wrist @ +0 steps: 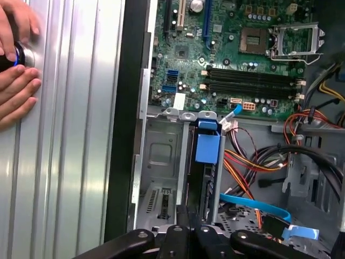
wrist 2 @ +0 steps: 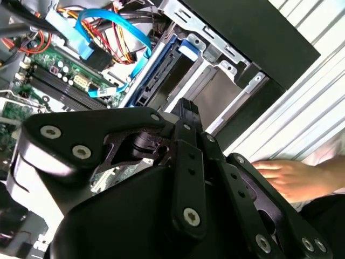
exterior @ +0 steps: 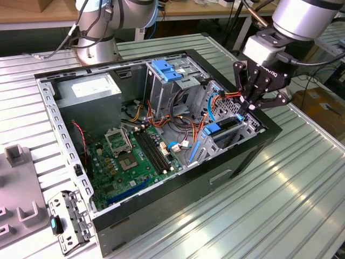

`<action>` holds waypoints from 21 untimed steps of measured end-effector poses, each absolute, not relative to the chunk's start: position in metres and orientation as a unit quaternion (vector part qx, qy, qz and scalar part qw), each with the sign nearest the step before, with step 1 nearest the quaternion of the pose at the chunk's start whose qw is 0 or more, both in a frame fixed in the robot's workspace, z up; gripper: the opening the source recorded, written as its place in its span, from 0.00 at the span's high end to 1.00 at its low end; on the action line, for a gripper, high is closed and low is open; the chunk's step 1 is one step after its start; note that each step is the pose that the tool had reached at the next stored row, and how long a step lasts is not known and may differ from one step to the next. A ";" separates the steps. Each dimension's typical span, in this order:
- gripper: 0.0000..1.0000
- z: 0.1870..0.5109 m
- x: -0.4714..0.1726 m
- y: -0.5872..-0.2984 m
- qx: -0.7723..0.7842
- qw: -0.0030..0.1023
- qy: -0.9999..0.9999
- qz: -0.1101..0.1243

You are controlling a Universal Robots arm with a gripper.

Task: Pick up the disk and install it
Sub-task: 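Insert the first disk wire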

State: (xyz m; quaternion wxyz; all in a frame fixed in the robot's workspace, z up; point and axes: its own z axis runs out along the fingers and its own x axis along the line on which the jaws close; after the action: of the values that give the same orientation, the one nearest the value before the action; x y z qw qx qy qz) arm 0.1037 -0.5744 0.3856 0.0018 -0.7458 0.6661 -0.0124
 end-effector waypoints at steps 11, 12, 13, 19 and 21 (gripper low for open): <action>0.89 0.393 0.109 -0.573 -0.779 0.002 0.627 -0.012; 0.89 0.393 0.111 -0.572 -0.780 0.002 0.625 -0.012; 0.89 0.393 0.112 -0.571 -0.781 0.002 0.625 -0.012; 0.89 0.393 0.132 -0.563 -0.784 0.003 0.621 -0.012; 0.89 0.393 0.136 -0.561 -0.785 0.002 0.620 -0.012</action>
State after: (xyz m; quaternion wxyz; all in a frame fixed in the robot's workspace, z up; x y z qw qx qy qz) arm 0.1357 -0.5606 0.3926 0.0023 -0.7846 0.6199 -0.0125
